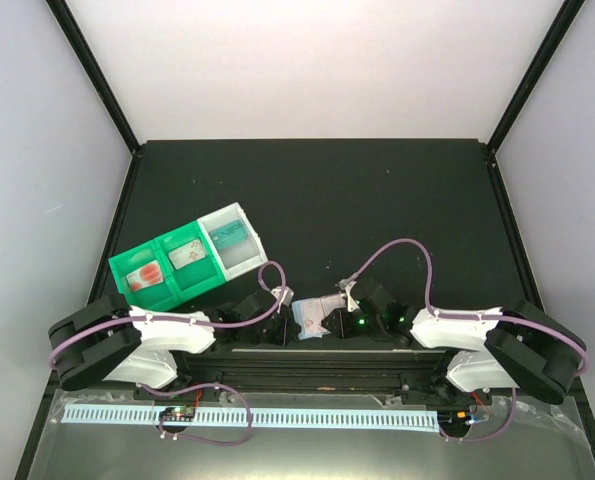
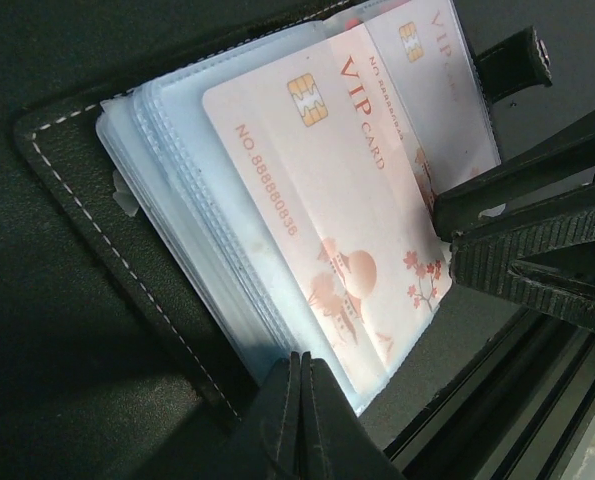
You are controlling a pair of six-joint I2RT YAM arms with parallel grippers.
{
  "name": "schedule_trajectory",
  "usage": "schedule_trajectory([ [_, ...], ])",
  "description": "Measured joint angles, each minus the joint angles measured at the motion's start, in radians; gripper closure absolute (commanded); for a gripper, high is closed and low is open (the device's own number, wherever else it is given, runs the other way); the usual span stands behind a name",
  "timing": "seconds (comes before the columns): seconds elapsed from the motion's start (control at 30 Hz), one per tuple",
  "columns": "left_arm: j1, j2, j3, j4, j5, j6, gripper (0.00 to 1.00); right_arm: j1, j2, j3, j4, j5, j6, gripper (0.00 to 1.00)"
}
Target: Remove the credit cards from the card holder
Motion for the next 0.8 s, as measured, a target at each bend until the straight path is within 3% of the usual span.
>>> schedule_trajectory([
  [0.6, 0.0, 0.0, 0.0, -0.001, 0.0, 0.0, 0.98, 0.0, 0.03, 0.0, 0.047, -0.006, 0.021, 0.8],
  [0.8, 0.0, 0.001, 0.0, -0.002, 0.0, 0.0, 0.98, 0.0, 0.037, 0.0, 0.058, -0.008, 0.025, 0.85],
])
